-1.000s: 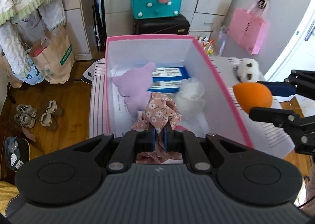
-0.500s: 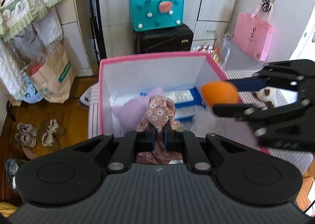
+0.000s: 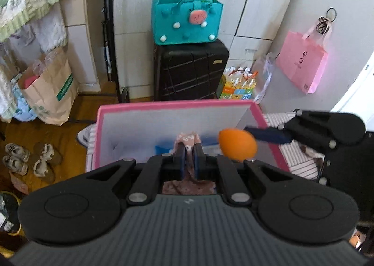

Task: Organize soft objects
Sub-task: 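Lower the scrunchie and ball into the box and open both tools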

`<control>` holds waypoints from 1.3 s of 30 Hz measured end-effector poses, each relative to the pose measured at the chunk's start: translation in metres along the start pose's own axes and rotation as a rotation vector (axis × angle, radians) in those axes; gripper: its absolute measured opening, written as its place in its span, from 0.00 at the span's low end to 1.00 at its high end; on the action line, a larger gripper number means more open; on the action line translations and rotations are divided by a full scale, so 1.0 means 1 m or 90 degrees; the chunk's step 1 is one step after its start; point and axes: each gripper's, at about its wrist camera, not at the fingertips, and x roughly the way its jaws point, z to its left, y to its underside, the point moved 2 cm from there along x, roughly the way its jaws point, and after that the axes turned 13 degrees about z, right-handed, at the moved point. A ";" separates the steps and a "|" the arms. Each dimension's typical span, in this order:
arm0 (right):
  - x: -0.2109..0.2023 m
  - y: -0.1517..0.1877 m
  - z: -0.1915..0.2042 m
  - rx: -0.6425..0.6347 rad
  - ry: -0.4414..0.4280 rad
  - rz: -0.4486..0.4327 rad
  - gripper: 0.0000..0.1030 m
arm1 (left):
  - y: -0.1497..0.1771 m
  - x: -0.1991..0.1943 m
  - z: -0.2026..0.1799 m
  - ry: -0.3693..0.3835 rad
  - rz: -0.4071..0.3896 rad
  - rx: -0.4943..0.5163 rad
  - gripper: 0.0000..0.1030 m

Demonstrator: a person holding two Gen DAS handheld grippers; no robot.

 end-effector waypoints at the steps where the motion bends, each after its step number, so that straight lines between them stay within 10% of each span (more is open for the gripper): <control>1: 0.000 0.000 -0.001 0.002 -0.005 -0.003 0.42 | -0.002 0.001 -0.001 0.002 -0.005 -0.006 0.06; 15: -0.020 0.012 -0.007 0.035 -0.053 -0.028 0.51 | -0.002 -0.001 -0.004 0.006 0.019 -0.013 0.07; 39: -0.160 0.070 0.024 0.088 -0.135 -0.051 0.58 | 0.094 -0.128 -0.063 -0.014 -0.003 0.088 0.21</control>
